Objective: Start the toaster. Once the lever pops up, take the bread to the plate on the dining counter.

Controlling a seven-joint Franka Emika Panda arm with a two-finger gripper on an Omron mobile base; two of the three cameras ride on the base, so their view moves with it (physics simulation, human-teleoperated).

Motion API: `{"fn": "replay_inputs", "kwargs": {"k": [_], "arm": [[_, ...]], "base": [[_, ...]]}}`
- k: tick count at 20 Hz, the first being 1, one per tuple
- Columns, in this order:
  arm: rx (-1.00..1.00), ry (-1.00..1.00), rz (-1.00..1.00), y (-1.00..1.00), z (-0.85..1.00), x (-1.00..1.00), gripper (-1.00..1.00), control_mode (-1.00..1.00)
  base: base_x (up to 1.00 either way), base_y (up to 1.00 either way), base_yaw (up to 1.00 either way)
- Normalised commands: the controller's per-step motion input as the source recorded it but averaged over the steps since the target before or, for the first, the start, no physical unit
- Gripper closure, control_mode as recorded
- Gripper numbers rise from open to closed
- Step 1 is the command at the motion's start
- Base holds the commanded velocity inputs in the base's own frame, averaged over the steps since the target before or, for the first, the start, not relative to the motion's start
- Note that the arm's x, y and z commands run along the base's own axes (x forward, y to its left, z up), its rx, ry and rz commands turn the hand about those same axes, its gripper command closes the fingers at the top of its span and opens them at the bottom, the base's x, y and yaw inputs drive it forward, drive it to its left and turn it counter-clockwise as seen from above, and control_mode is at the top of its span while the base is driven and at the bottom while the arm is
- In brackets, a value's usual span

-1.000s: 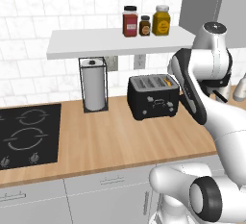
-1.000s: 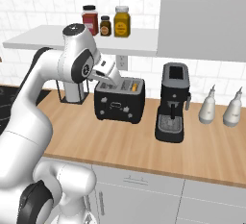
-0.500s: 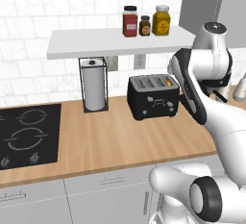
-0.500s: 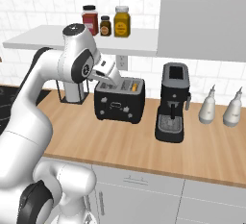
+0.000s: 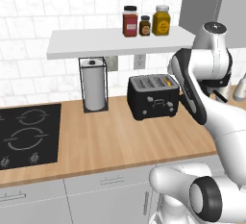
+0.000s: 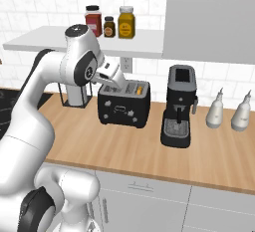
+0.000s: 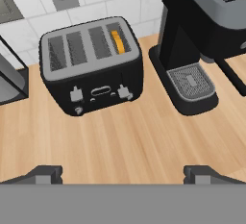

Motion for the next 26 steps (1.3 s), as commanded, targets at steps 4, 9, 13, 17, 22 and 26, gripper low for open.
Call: {"fn": "replay_inputs", "kwargs": {"k": [4, 9, 13, 17, 22, 26], "arm": [[0.0, 0.0, 0.0, 0.0, 0.0, 0.0, -1.0, -1.0], [0.0, 0.0, 0.0, 0.0, 0.0, 0.0, -1.0, -1.0], [0.0, 0.0, 0.0, 0.0, 0.0, 0.0, -1.0, -1.0], [0.0, 0.0, 0.0, 0.0, 0.0, 0.0, -1.0, -1.0], [0.0, 0.0, 0.0, 0.0, 0.0, 0.0, -1.0, -1.0], [0.0, 0.0, 0.0, 0.0, 0.0, 0.0, -1.0, -1.0]], "base": [[0.0, 0.0, 0.0], [0.0, 0.0, 0.0], [0.0, 0.0, 0.0], [0.0, 0.0, 0.0], [0.0, 0.0, 0.0], [0.0, 0.0, 0.0]]}}
